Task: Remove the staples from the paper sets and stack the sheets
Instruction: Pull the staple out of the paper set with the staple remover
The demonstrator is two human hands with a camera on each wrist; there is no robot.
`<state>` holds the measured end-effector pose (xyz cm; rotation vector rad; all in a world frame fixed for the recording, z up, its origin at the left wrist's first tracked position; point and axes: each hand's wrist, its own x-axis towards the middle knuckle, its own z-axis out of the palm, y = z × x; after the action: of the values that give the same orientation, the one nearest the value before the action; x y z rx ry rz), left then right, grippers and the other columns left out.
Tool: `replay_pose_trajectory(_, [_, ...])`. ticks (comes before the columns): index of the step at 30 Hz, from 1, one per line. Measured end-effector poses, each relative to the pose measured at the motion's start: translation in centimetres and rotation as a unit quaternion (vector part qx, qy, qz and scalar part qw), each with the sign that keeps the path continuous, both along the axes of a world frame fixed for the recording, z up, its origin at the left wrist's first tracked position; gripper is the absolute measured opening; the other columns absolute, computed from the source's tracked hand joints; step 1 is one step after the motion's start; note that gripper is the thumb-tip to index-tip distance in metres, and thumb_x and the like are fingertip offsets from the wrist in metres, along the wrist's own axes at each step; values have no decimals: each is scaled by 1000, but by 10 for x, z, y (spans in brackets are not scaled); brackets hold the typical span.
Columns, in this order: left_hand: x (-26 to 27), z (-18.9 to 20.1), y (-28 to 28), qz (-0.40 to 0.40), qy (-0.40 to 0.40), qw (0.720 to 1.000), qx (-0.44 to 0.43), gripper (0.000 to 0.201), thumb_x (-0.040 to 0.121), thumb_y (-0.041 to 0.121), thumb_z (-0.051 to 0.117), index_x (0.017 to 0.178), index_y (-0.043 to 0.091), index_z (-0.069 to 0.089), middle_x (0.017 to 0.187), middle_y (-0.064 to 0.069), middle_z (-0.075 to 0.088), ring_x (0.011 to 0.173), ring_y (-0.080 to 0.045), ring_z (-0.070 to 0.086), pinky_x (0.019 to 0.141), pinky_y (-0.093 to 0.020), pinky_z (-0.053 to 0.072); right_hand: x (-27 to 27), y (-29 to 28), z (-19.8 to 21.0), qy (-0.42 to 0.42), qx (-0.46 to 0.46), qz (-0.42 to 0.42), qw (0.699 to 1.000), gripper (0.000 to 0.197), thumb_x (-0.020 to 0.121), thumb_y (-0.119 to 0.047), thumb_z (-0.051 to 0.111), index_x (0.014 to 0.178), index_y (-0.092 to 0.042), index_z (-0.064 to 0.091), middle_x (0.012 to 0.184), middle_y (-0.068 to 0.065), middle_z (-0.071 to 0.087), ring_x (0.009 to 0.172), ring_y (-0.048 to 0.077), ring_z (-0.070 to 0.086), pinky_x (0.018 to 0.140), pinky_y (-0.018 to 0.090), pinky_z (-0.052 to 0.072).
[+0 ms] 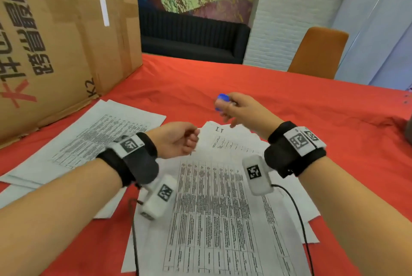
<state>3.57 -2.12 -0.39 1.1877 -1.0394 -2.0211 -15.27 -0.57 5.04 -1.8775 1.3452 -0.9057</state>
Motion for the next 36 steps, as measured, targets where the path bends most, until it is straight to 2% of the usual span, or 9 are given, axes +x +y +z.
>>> replay_pose_trajectory(4, [54, 9, 34, -143, -217, 961, -100, 33, 94, 17, 37, 62, 17, 42, 52, 5, 30, 42, -8, 26, 42, -20, 16, 7, -8, -47, -375, 169, -84, 908, 34, 95, -41, 51, 101, -8, 54, 83, 3, 56, 73, 15, 56, 71, 27, 50])
replay_pose_trajectory(10, [141, -3, 102, -347, -433, 831, -47, 37, 92, 12, 40, 56, 16, 44, 47, 5, 33, 40, -8, 27, 42, -19, 19, 10, -19, -131, -577, 235, -109, 774, 36, 96, -44, 43, 90, -11, 54, 79, 3, 48, 73, 14, 53, 57, 20, 55])
replay_pose_trajectory(17, [222, -51, 180, -392, -581, 708, 90, 29, 85, 11, 41, 57, 16, 47, 39, 8, 35, 32, -6, 29, 35, -13, 21, 4, -18, -145, -562, 229, -75, 791, 52, 69, -48, 58, 100, -7, 55, 77, 2, 60, 68, 13, 62, 62, 24, 55])
replay_pose_trajectory(21, [247, -95, 203, -343, -640, 681, 93, 27, 88, 13, 39, 70, 10, 59, 43, 3, 42, 33, -8, 33, 34, -15, 26, 7, -16, -142, -555, 220, -94, 797, 60, 57, -50, 68, 95, -6, 55, 72, 3, 65, 60, 12, 66, 61, 22, 55])
replay_pose_trajectory(24, [246, -113, 209, -309, -700, 643, -21, 35, 92, 20, 43, 114, 3, 64, 99, -11, 70, 78, -19, 61, 62, -18, 45, 8, -15, -143, -557, 212, -100, 797, 67, 49, -49, 76, 95, -5, 54, 73, 4, 66, 62, 13, 66, 62, 23, 56])
replay_pose_trajectory(27, [234, -106, 205, -367, -722, 585, -52, 43, 91, 24, 44, 131, 10, 54, 135, -8, 54, 119, -24, 53, 90, -26, 42, 7, -14, -144, -571, 208, -107, 787, 56, 65, -49, 65, 98, -4, 53, 75, 6, 65, 62, 13, 66, 61, 24, 56])
replay_pose_trajectory(29, [221, -85, 194, -410, -669, 618, -37, 38, 90, 19, 45, 123, 9, 59, 128, -9, 61, 112, -24, 59, 82, -28, 47, 7, -14, -143, -571, 209, -106, 787, 58, 65, -51, 62, 99, -4, 53, 74, 5, 65, 61, 12, 66, 62, 24, 56])
replay_pose_trajectory(32, [187, -37, 172, -402, -538, 740, -22, 30, 95, 7, 37, 108, 1, 63, 111, -18, 68, 87, -17, 69, 67, -19, 46, 7, -11, -142, -574, 204, -89, 788, 58, 67, -54, 61, 98, -5, 57, 76, 3, 65, 64, 12, 65, 64, 24, 55])
replay_pose_trajectory(36, [130, 12, 113, -316, -552, 734, -238, 20, 85, 20, 53, 85, 11, 71, 87, -7, 73, 75, -18, 66, 67, -24, 46, 3, -6, -140, -592, 199, -99, 774, 50, 88, -53, 49, 93, -5, 58, 76, 3, 64, 64, 12, 66, 67, 24, 55])
